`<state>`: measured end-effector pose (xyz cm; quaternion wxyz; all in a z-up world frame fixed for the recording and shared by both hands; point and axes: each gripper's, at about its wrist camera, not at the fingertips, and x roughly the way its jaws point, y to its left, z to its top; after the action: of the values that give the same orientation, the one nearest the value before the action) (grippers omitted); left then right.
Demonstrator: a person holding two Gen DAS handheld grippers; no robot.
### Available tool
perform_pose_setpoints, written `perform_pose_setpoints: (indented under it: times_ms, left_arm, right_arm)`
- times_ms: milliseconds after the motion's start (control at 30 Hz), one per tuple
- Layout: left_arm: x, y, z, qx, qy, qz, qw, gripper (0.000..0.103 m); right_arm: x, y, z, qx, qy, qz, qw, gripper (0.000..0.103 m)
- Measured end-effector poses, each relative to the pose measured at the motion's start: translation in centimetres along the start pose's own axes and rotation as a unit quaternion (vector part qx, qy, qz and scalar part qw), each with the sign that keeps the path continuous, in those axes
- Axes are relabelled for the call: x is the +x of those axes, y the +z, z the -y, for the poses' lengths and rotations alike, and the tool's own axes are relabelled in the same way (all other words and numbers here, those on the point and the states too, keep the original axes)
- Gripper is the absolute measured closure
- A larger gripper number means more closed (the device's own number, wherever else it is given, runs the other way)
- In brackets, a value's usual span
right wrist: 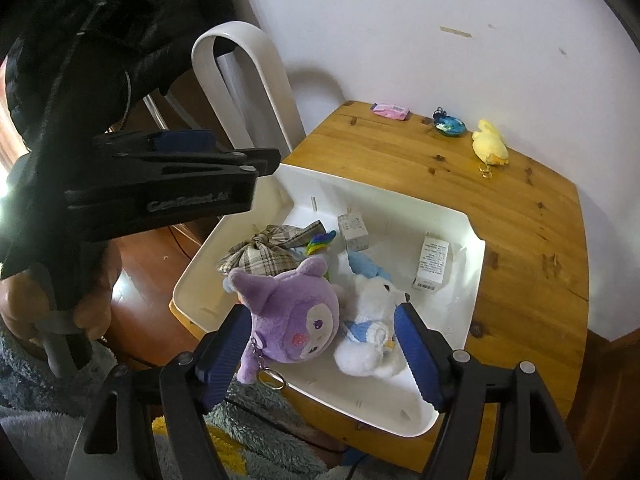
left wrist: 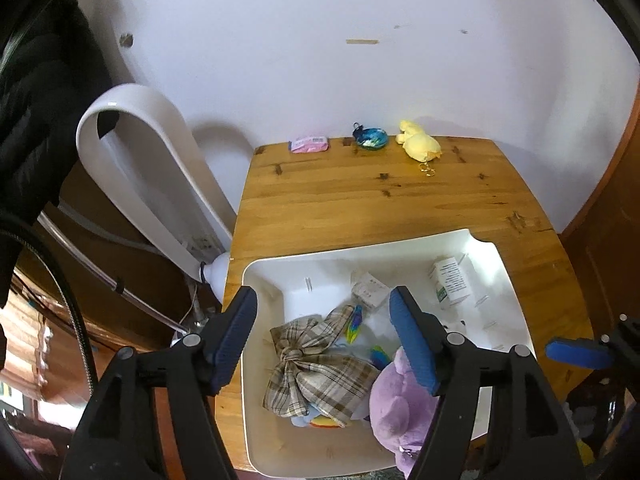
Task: Organize objects
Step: 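Open both tools to release bow and plush, then withdraw from the tray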
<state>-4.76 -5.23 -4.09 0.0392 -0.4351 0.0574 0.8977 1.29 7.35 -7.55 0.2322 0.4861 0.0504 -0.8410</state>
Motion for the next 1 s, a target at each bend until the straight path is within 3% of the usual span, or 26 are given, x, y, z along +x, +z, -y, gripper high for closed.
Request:
perform_pose_setpoints:
  times_ms: [767, 1000]
  left_arm:
    - [-2.5, 2.3, 3.0, 0.023, -0.058, 0.029, 0.9976, 0.03]
    - [-3.8, 5.0, 3.8, 0.029, -0.088, 0.027, 0.9954, 0.03]
  right_arm:
    - [-2.0, -0.3, 3.8, 0.05, -0.004, 0.033, 0.998, 0.028]
    - [-3.8, 0.5, 6.6, 0.069, -0.019, 0.063, 0.995, 0.028]
